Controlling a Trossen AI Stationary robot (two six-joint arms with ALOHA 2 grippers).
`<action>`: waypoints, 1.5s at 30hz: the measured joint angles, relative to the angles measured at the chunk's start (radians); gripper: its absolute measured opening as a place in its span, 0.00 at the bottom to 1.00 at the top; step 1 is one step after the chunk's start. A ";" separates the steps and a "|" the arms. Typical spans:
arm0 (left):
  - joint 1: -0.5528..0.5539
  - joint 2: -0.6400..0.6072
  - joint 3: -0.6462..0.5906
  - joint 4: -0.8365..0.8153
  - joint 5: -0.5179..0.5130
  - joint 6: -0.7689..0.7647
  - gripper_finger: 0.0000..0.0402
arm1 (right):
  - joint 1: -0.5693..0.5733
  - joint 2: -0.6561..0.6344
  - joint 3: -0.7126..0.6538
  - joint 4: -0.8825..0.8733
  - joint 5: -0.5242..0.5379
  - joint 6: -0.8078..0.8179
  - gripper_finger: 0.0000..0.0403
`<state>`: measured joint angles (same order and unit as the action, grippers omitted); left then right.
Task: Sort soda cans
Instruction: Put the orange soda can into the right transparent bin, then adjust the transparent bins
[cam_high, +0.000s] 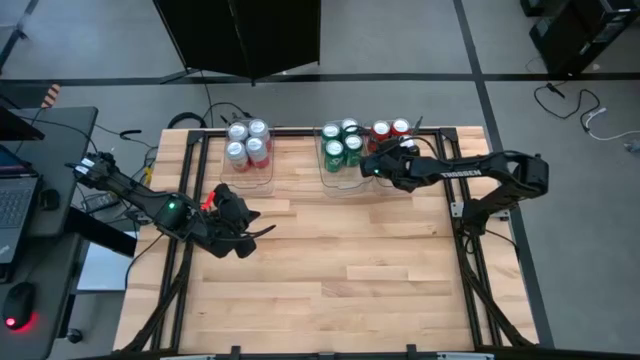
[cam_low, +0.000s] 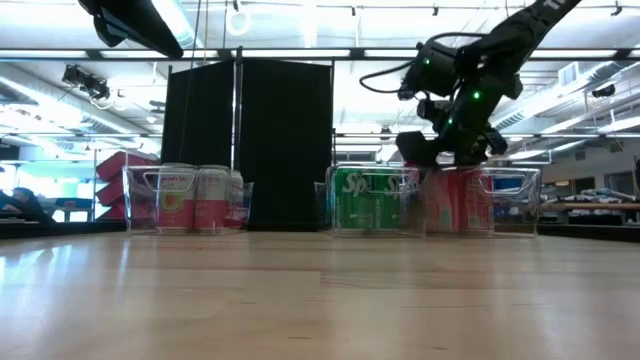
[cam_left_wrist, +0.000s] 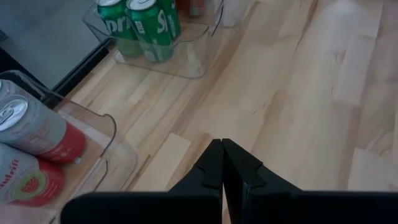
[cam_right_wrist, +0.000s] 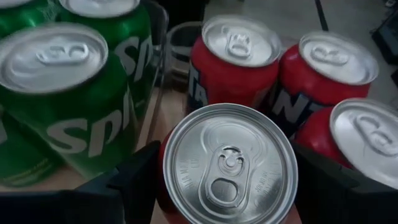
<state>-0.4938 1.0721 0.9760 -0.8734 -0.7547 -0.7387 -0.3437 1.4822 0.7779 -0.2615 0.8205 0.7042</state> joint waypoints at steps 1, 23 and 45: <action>0.000 0.000 0.000 0.001 0.001 0.000 0.01 | -0.003 0.009 0.000 0.001 -0.007 0.000 0.71; 0.000 0.000 0.000 0.009 0.012 -0.001 0.01 | -0.019 0.046 0.040 0.027 -0.015 -0.037 0.97; 0.001 0.000 0.000 0.007 0.145 -0.029 0.01 | 0.224 -0.220 0.188 -0.748 -0.235 -0.065 0.06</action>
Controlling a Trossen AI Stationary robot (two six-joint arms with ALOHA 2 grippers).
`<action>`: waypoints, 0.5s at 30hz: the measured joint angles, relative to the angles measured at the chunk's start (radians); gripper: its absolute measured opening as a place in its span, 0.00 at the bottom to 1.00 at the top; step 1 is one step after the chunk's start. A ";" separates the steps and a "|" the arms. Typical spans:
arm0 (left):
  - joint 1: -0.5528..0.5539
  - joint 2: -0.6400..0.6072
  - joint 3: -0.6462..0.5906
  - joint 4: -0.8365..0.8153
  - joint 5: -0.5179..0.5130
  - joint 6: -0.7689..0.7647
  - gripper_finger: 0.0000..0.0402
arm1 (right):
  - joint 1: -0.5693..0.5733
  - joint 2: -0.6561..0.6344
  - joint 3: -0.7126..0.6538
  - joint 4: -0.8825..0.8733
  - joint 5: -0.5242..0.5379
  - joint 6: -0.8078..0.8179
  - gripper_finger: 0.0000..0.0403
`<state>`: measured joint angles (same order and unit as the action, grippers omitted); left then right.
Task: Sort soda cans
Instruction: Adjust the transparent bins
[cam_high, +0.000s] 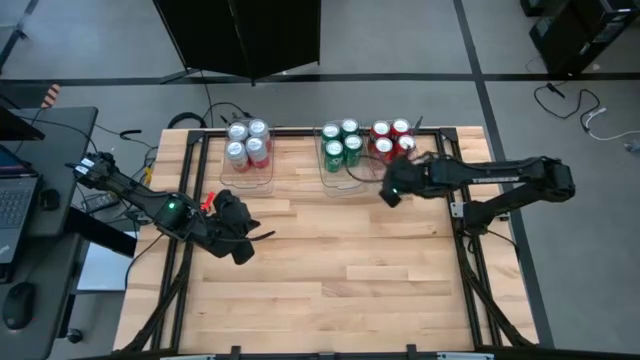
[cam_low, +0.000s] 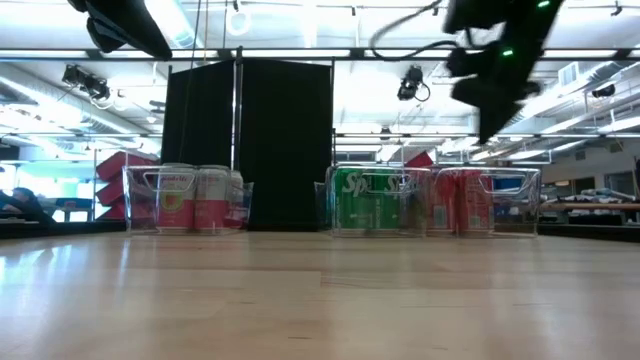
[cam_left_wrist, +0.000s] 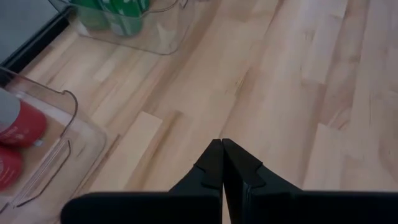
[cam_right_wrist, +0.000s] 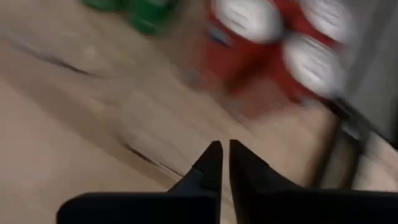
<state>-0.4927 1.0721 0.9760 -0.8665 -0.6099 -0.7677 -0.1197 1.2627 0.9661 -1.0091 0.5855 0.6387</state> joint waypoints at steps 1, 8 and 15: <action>0.000 0.000 0.000 0.000 0.001 -0.002 0.01 | 0.013 -0.013 0.000 -0.071 0.033 0.060 0.04; 0.000 0.000 0.000 0.000 0.001 0.001 0.01 | -0.061 -0.086 -0.029 -0.397 0.052 0.402 0.01; 0.000 0.000 0.000 -0.015 0.002 0.004 0.01 | -0.213 -0.157 -0.166 -0.229 -0.012 0.246 0.00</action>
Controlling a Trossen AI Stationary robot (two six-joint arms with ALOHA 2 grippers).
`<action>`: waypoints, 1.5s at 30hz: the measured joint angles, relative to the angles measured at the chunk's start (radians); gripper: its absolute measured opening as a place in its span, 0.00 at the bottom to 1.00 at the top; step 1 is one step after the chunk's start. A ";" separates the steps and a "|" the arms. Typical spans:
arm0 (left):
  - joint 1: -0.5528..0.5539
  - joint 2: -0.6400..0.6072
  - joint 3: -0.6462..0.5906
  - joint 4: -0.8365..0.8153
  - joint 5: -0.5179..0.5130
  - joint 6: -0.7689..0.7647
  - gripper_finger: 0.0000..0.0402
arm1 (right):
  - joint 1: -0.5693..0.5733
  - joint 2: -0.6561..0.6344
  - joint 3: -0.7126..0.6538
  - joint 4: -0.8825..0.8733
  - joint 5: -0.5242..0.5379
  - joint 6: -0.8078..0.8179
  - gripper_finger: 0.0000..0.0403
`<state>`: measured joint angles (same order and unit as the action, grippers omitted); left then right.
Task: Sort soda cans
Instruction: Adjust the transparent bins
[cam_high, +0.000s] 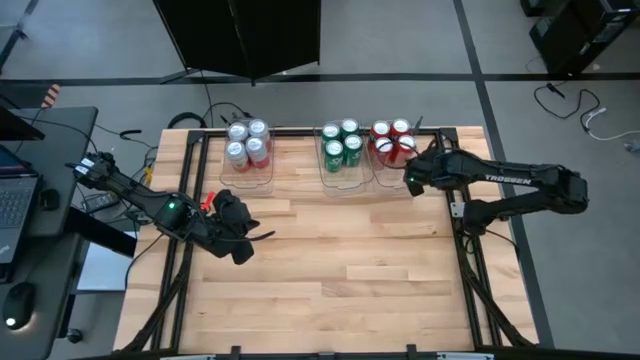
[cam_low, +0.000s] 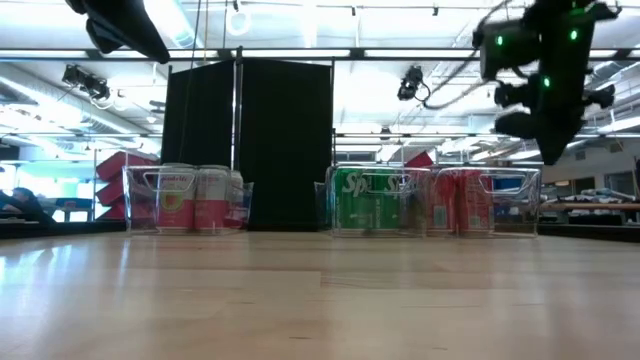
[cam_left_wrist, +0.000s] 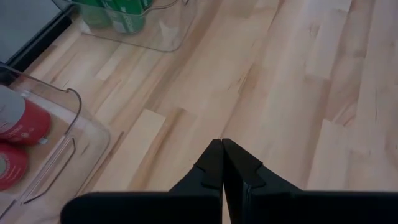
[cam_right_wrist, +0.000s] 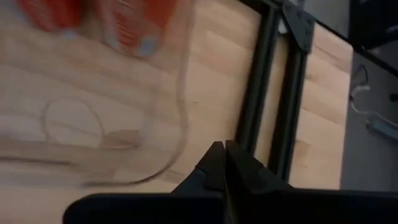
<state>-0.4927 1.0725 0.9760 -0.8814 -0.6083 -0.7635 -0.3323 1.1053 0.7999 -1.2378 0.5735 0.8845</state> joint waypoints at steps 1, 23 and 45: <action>0.000 0.000 0.000 -0.004 0.000 0.000 0.01 | -0.025 -0.005 -0.021 0.014 -0.001 -0.019 0.00; 0.062 0.000 0.000 -0.008 -0.005 -0.034 0.01 | -0.186 -0.016 -0.201 0.603 -0.162 -0.379 0.00; 0.521 -0.105 0.000 -0.108 0.140 0.165 0.01 | -0.348 0.057 -0.360 1.046 -0.192 -0.486 0.00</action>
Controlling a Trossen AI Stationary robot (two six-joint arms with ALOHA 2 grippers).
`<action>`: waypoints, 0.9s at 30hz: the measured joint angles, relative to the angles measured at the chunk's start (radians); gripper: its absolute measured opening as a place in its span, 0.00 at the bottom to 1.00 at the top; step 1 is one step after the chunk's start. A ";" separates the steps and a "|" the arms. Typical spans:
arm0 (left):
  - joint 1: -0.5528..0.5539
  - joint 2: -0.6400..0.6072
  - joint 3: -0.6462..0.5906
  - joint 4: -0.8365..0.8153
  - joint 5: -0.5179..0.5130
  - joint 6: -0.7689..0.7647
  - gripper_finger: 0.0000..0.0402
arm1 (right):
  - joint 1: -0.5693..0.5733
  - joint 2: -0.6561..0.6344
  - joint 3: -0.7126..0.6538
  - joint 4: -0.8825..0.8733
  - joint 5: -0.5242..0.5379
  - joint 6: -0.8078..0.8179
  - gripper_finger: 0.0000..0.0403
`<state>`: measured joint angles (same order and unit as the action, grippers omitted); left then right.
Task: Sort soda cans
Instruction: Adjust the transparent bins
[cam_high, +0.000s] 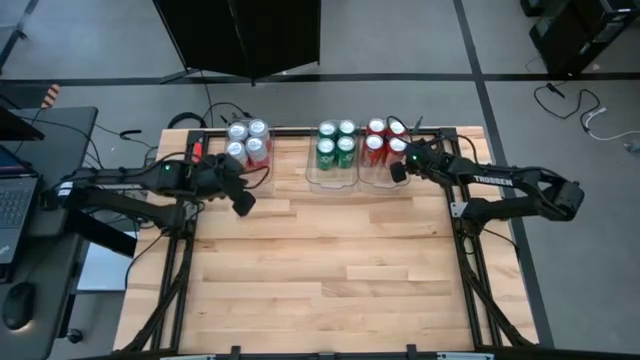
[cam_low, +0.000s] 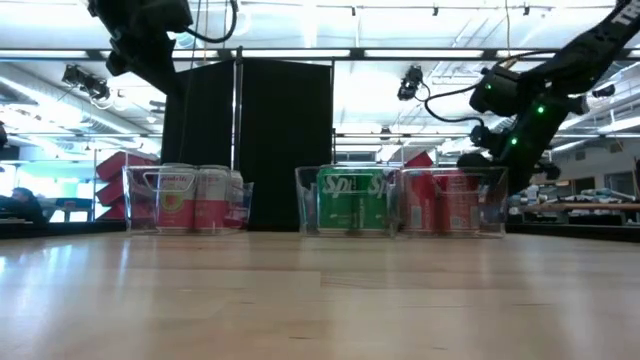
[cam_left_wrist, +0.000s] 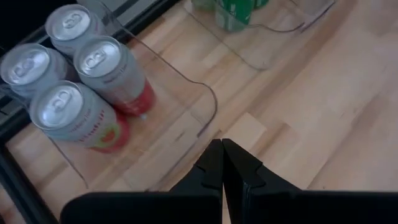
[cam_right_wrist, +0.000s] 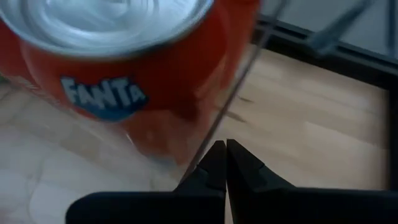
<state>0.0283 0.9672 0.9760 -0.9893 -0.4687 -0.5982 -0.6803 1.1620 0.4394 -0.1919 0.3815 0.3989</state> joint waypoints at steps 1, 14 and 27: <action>0.011 -0.005 0.000 0.000 0.001 0.016 0.01 | 0.000 0.011 -0.008 0.034 -0.013 -0.008 0.00; 0.065 -0.011 0.000 0.002 0.003 0.077 0.01 | 0.025 0.185 -0.015 0.369 -0.117 -0.046 0.00; 0.067 -0.011 0.000 0.003 0.003 0.094 0.01 | 0.047 0.326 0.070 0.475 -0.191 -0.054 0.00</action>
<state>0.0948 0.9565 0.9760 -0.9859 -0.4656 -0.5045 -0.6332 1.4877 0.5094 0.2833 0.1904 0.3452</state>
